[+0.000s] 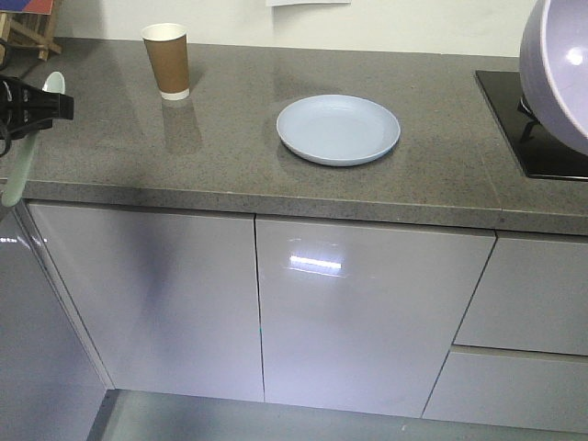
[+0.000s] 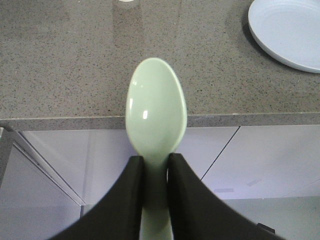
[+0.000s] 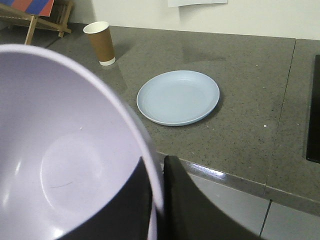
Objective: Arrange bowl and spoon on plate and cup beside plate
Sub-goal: 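Drive the base toward the light blue plate and paper cup, then approach the counter edge in front of the light blue plate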
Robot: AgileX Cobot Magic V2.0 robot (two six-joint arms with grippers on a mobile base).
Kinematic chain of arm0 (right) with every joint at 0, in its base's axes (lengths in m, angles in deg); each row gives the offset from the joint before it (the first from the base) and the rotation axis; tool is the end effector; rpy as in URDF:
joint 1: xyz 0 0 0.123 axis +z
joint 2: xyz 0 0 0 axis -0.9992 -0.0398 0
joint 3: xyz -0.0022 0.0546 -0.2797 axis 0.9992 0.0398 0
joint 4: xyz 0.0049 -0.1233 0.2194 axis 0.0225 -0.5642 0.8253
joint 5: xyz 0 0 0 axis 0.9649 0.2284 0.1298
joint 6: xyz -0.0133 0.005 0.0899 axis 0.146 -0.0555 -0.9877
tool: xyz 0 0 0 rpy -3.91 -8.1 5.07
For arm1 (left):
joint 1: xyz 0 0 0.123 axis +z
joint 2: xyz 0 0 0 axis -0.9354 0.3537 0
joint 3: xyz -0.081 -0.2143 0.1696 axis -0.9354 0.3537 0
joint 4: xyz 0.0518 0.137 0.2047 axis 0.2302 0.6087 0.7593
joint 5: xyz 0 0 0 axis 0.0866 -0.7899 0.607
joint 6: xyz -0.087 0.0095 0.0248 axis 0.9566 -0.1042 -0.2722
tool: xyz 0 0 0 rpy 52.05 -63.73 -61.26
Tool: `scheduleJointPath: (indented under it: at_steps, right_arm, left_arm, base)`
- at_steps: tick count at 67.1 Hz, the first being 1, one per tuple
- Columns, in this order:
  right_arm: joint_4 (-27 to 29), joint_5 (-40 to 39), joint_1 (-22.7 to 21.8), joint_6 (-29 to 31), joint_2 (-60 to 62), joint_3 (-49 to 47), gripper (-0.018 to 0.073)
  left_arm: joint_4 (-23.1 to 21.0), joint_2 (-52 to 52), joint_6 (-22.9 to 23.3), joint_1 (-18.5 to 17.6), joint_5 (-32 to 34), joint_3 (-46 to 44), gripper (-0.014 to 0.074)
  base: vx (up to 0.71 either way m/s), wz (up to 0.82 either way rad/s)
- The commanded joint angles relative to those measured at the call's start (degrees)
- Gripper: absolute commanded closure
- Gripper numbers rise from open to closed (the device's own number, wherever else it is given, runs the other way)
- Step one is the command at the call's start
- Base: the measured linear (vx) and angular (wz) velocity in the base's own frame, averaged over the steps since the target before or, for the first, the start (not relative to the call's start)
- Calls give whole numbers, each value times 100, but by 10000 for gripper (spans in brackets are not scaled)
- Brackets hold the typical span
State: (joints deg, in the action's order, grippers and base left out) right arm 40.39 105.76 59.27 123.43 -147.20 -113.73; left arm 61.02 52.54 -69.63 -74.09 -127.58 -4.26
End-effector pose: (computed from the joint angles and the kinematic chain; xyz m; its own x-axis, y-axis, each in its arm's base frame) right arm 0.1815 -0.0216 0.4700 -0.4016 0.0370 -0.9151 -0.3369 0.9231 0.1852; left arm 0.3141 -0.0345 0.3778 -0.6181 0.1087 -0.7785 0.1874 0.9822 -0.0116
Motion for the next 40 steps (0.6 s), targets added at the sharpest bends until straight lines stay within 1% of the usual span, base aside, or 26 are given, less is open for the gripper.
scheduleJointPath:
  at_steps: [1, 40]
  right_arm:
    - [342, -252, -12, 43, 79, -183, 564]
    - [342, -252, -12, 43, 79, -183, 564]
  left_arm:
    - [-81, -197, 52, -8, 330, -149, 602]
    - [-81, -197, 52, -8, 330, -149, 602]
  base:
    - [6, 3]
    - [6, 2]
